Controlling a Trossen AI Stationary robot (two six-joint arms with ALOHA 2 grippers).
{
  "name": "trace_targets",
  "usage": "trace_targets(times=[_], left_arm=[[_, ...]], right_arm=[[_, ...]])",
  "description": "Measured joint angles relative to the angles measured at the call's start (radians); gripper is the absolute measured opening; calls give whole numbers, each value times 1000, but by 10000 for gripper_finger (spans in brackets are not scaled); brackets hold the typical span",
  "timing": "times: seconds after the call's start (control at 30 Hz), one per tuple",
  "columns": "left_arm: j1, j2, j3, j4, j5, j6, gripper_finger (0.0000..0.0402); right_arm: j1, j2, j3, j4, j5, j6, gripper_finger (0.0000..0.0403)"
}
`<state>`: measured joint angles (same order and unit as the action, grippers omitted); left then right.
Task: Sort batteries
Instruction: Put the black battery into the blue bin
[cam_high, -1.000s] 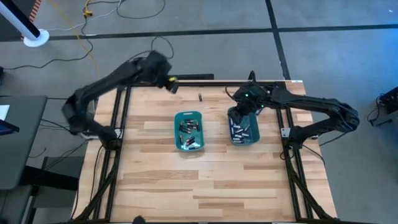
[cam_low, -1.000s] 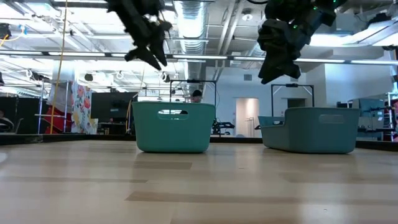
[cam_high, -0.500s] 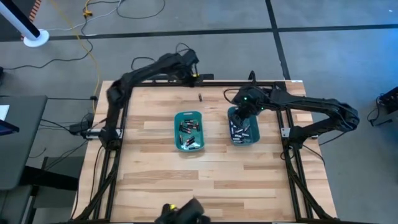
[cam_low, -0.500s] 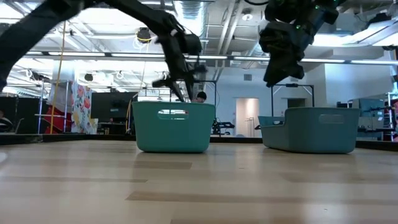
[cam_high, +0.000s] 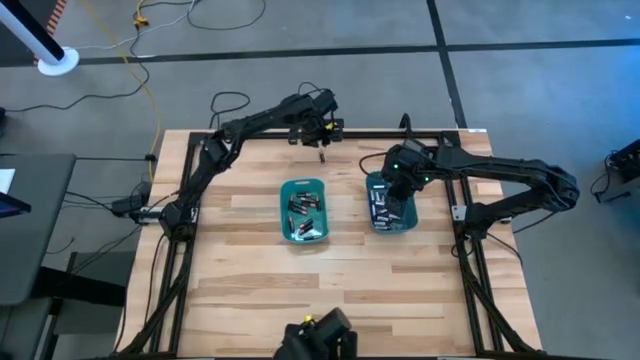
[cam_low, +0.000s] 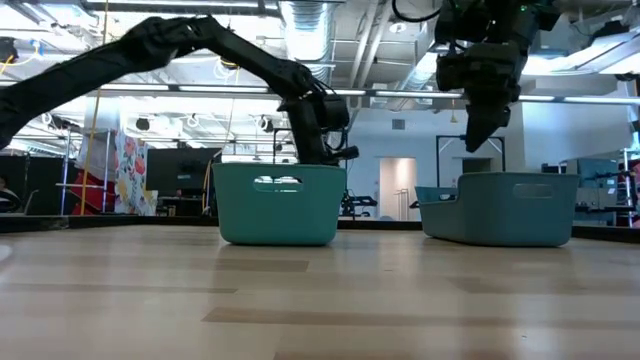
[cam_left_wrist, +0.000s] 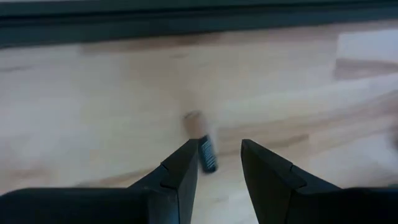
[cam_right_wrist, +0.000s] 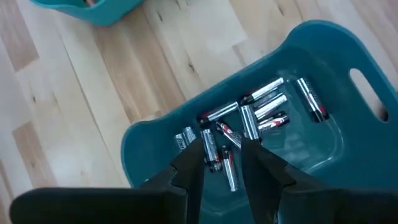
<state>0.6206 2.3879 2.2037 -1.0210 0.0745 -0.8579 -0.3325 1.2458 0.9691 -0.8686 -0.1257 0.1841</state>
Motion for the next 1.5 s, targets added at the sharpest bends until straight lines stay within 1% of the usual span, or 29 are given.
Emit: trace_targets(times=[0.1,0.23,0.37,0.53,0.77,1.07,1.17,1.3,1.5], left_arm=[[-4,48,58,13,0,-17,118],[-3,102,106,-23,1,-29,118],[6,118,110,-47,5,-42,118],[8,117,107,-43,1,-56,118],[4,117,106,-88,0,-74,118],[3,122,105,-53,1,-115,118],[1,150,113,-39,44,-134,117],[5,149,120,-37,51,-134,109],[10,153,118,-50,64,-108,83]], right_arm=[[-2,-13,-1,-20,0,-20,122],[-2,-56,-15,-23,0,-31,122],[-17,-120,-69,-14,0,-23,122],[-66,-194,-131,-14,0,7,122],[-103,-264,-152,-11,0,26,122],[-98,-287,-153,-17,0,29,122],[-86,-287,-153,-22,0,34,122],[-64,-287,-153,-42,0,44,122],[-39,-287,-153,-47,0,52,122]])
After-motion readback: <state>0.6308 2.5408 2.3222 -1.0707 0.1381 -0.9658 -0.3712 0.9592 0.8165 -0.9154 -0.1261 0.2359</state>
